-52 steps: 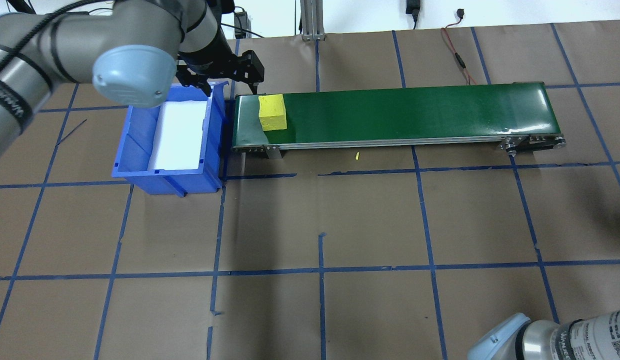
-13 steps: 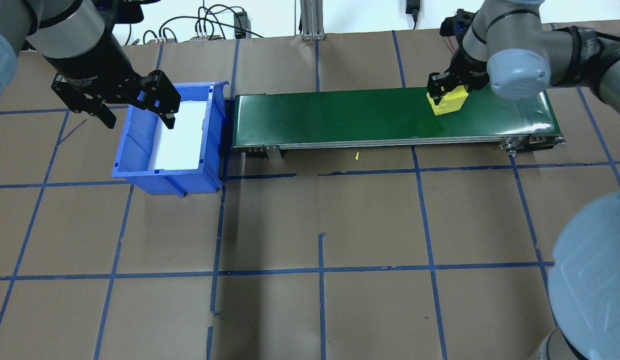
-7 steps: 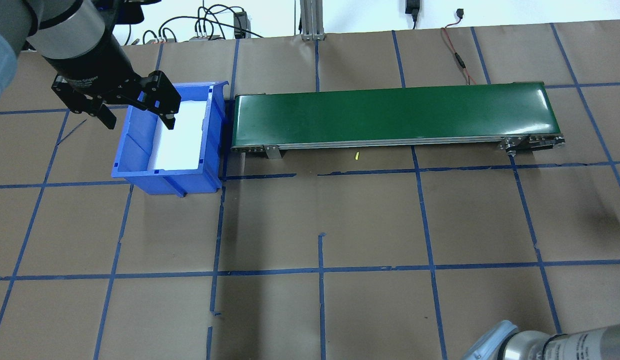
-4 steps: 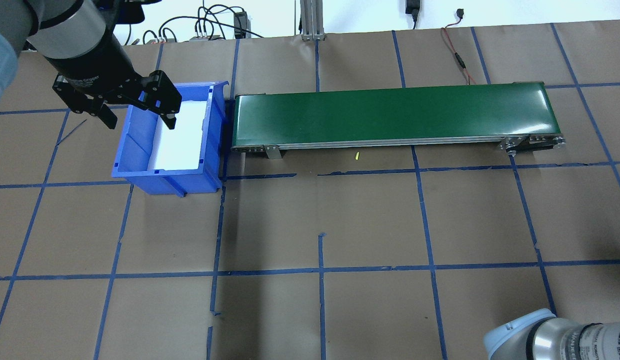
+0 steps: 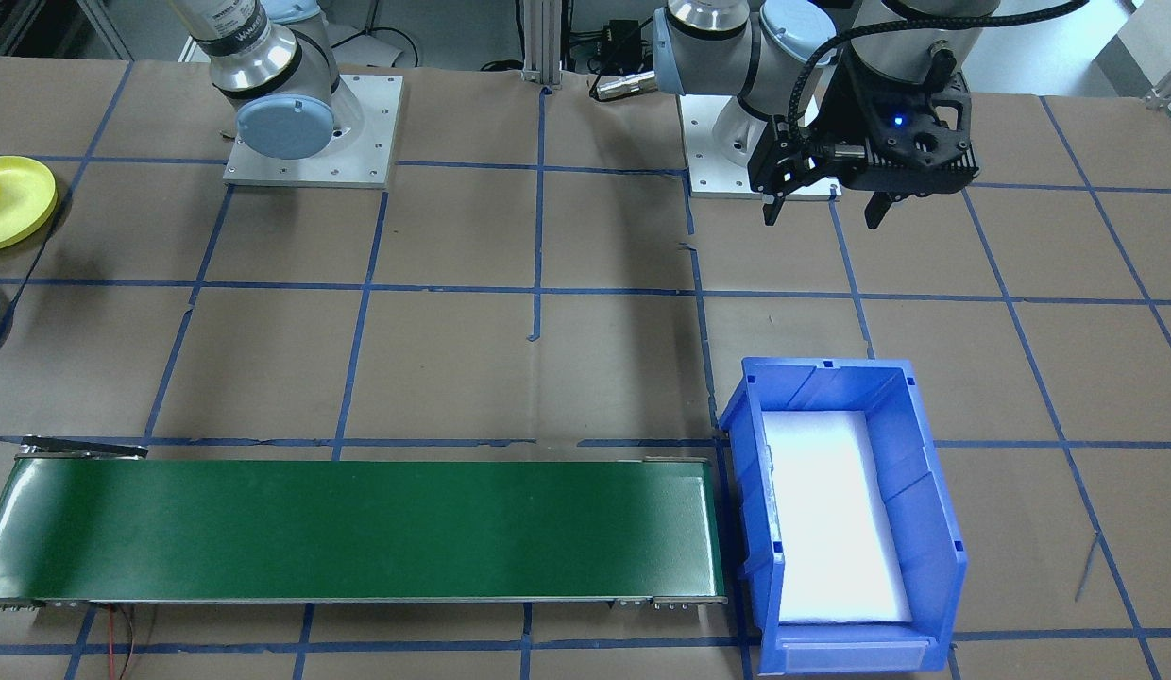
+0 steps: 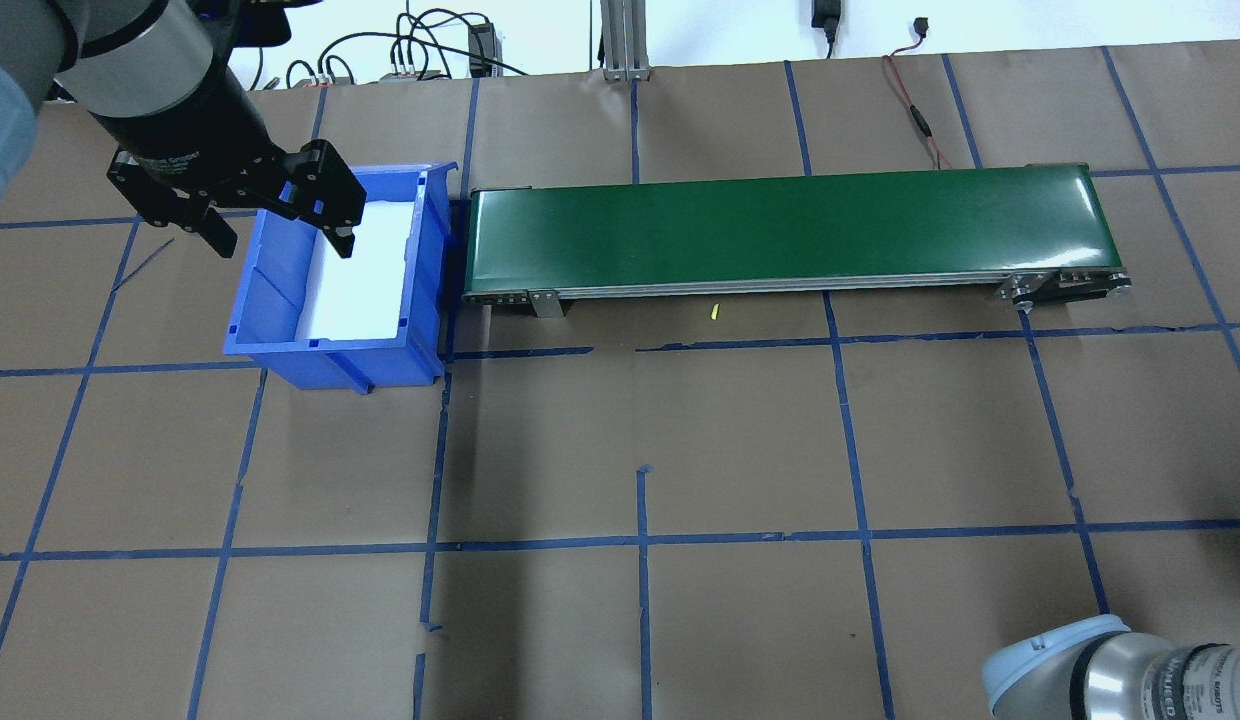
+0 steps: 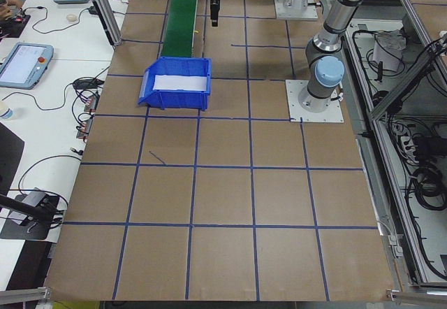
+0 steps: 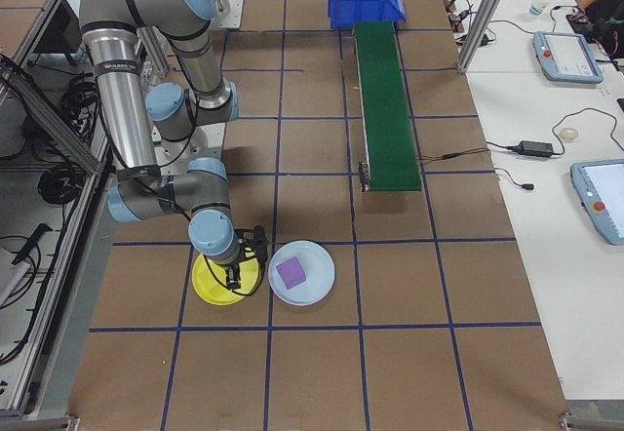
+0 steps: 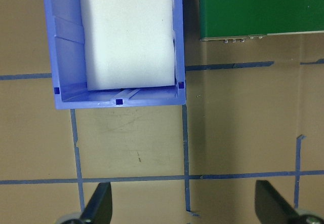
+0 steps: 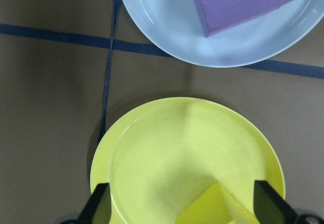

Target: Move block left to right into plate

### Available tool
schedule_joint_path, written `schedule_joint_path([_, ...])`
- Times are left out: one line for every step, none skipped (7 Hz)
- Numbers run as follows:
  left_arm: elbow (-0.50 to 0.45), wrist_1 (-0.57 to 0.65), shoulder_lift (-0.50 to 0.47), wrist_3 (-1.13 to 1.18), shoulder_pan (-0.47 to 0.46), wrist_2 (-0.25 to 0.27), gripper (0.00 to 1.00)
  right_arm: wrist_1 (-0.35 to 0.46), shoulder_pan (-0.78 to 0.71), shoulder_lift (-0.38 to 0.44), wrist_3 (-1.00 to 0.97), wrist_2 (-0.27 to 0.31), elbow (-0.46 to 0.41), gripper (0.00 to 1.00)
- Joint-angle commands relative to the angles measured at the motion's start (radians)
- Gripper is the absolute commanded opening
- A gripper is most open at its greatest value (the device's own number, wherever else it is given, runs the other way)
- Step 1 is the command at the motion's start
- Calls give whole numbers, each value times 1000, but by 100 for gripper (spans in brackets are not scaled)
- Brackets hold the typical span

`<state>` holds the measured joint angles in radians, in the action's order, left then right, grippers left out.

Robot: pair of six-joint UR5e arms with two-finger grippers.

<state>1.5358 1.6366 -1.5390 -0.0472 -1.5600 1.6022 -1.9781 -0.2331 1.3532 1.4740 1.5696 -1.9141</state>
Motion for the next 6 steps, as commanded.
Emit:
schedule_joint_path([1, -1, -1, 1, 0, -1, 100, 64, -168, 35, -166, 0, 24, 100])
schedule_joint_path([1, -1, -1, 1, 0, -1, 100, 88, -312, 100, -295, 3, 45, 100])
schedule_joint_path([1, -1, -1, 1, 0, -1, 100, 143, -436, 147, -425, 15, 73, 100])
schedule_joint_path([1, -1, -1, 1, 0, -1, 100, 188, -569, 155, -555, 4, 114, 100])
schedule_joint_path([1, -1, -1, 1, 0, -1, 100, 214, -668, 153, -634, -34, 125, 99])
schedule_joint_path([1, -1, -1, 1, 0, -1, 100, 284, -728, 171, -755, -60, 141, 99])
